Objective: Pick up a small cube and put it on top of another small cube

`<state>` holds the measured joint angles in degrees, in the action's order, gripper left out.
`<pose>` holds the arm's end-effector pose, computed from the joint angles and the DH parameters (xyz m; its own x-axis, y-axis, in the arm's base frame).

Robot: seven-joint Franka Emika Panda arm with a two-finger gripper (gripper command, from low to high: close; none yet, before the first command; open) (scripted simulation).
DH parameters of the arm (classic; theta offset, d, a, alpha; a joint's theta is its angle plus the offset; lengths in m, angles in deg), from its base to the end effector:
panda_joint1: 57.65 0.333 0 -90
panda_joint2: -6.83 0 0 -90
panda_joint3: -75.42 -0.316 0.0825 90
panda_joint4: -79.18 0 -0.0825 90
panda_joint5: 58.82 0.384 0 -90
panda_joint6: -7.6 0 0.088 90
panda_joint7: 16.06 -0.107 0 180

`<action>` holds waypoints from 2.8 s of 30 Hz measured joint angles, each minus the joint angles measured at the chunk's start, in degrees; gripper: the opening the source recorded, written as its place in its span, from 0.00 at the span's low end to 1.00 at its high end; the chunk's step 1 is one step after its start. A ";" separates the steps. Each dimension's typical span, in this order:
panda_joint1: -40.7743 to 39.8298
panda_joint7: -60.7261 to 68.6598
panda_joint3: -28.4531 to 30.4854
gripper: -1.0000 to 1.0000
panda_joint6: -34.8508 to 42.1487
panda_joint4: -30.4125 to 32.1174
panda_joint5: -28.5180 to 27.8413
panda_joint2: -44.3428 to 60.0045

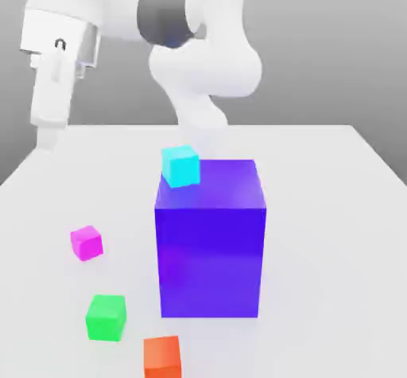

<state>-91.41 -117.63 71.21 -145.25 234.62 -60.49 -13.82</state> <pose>0.3595 -0.2039 0.3710 -0.6379 -0.7700 -0.0162 -0.7286 0.6102 -0.3112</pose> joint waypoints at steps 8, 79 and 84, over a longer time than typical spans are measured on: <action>-11.04 -21.15 1.29 0.50 -8.14 9.16 -0.26 9.62; -1.15 -28.13 -5.75 0.00 4.41 -1.82 0.67 10.36; 1.22 -24.70 -7.22 0.00 1.18 -4.50 0.92 20.62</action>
<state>-90.19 -142.32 63.99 -144.07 230.12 -59.57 6.80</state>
